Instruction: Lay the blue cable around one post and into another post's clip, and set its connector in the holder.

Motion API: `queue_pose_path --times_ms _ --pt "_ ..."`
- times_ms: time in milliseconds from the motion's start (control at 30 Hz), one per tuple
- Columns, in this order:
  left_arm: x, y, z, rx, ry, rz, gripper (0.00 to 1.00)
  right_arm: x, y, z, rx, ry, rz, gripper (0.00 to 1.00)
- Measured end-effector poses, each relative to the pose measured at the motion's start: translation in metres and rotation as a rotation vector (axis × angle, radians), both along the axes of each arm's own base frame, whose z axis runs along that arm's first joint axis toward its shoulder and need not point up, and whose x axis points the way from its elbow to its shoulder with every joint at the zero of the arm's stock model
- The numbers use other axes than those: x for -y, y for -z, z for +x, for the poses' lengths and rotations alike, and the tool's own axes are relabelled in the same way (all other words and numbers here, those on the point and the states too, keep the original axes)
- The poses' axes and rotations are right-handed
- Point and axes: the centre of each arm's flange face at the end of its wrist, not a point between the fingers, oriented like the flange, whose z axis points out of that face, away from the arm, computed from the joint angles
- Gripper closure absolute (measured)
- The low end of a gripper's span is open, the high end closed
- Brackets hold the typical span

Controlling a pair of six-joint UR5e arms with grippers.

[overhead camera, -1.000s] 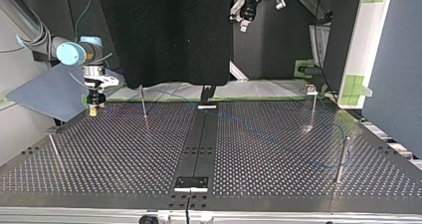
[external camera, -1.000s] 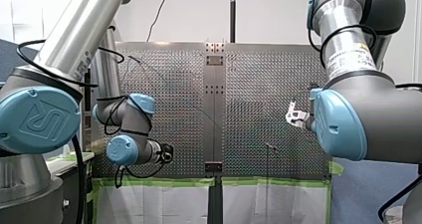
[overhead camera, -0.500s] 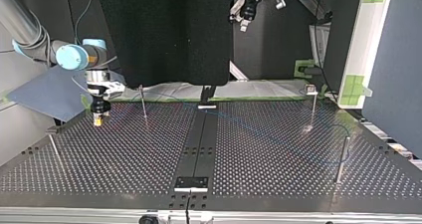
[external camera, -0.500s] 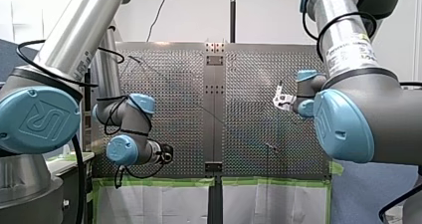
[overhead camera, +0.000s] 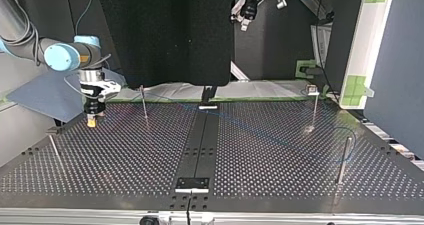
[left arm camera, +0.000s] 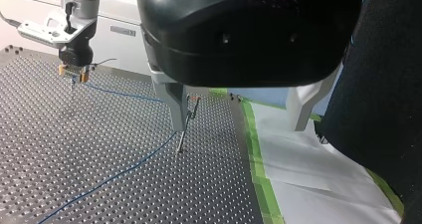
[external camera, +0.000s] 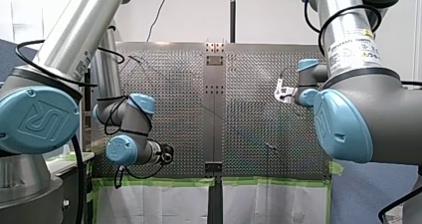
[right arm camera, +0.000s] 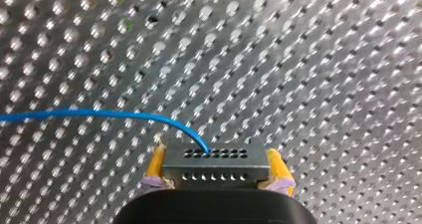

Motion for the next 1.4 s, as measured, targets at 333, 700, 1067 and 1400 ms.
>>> queue_pose_path --times_ms 333,700,1067,1400 --pt "0.0 0.0 0.0 0.001 -0.001 -0.001 0.0 -0.003 -0.013 -0.008 -0.018 0.031 0.013 1.0" --pt "0.003 -0.001 0.004 0.007 0.0 -0.005 0.0 -0.012 -0.051 -0.012 -0.019 0.034 -0.015 1.0" --pt "0.003 -0.001 0.004 0.005 -0.001 -0.003 0.0 -0.016 -0.069 -0.018 -0.021 0.041 -0.021 1.0" --pt "0.002 -0.001 0.004 0.003 -0.001 -0.002 0.0 -0.02 -0.095 -0.026 -0.012 0.052 -0.059 1.0"
